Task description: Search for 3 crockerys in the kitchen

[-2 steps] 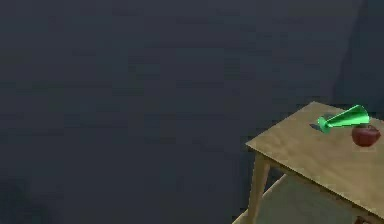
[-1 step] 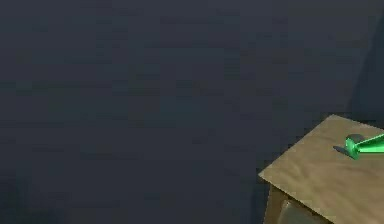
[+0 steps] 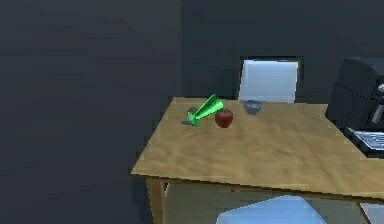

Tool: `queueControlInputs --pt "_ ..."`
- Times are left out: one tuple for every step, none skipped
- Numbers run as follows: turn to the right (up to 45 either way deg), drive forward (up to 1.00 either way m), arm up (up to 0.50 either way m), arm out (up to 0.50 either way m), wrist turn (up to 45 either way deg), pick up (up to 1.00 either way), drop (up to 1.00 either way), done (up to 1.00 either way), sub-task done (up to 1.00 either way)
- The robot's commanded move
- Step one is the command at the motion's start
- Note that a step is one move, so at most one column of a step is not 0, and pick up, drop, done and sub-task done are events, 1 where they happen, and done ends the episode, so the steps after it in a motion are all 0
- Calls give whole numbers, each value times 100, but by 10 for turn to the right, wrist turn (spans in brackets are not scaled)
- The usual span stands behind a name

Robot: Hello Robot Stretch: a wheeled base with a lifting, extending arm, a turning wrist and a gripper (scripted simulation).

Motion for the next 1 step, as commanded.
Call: queueControlInputs --pt "0 0 0 0 0 0 0 0 100"
